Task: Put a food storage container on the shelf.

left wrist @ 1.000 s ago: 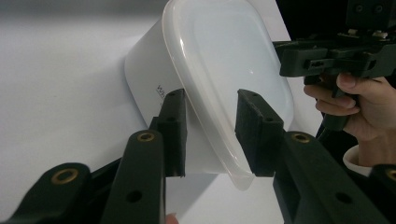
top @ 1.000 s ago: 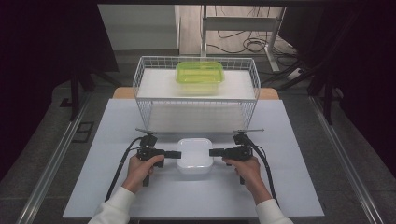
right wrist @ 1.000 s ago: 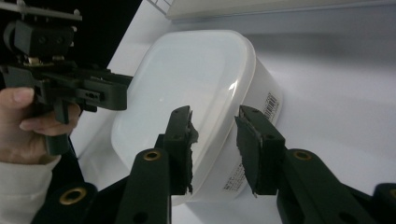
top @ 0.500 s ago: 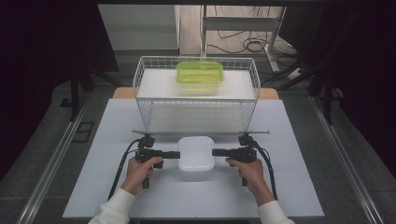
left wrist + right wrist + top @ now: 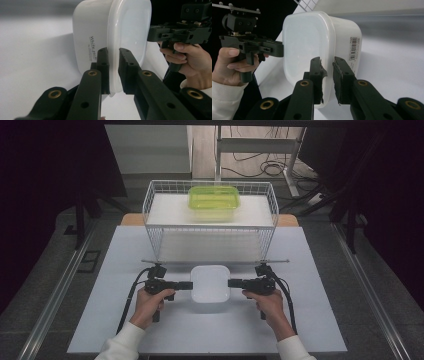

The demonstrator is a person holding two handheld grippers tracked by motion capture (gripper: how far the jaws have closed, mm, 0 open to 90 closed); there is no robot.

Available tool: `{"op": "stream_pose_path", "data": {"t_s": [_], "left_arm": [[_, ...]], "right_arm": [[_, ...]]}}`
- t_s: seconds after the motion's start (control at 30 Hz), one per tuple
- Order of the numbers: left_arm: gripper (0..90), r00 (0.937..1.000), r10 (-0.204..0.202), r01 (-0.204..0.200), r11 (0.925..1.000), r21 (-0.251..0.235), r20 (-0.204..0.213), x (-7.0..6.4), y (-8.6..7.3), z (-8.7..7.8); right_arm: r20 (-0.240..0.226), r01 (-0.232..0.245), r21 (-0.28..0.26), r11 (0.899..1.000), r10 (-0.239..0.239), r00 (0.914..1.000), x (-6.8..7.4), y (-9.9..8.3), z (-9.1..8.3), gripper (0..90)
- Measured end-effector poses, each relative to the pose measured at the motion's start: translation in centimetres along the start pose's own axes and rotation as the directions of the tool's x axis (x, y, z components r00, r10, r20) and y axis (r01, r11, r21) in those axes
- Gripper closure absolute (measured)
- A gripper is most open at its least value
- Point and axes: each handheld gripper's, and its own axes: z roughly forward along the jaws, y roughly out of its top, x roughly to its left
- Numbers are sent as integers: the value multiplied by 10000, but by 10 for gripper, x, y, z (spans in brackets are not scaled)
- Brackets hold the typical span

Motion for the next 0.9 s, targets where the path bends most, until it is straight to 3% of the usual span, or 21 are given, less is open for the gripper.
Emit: {"op": "stream_pose_path", "data": {"t_s": [0.17,0.43,0.67,0.9], "left_arm": [[800,9998,177,-177,9998,-105,8,-4,1,-3],[799,9977,673,-671,9967,-456,36,-16,5,-12],[797,9937,1115,-1116,9905,-805,-46,-28,7,-22],[797,9900,1410,-1409,9845,-1043,-64,-38,8,-28]], "right_arm": [[-57,226,-123,9997,-226,9997,3,1,-3,776],[-10,1011,-526,9935,-1013,9949,18,6,-13,774],[101,1829,-879,9792,-1827,9831,34,12,-24,771],[0,2170,-1145,9694,-2185,9758,42,14,-32,772]]}}
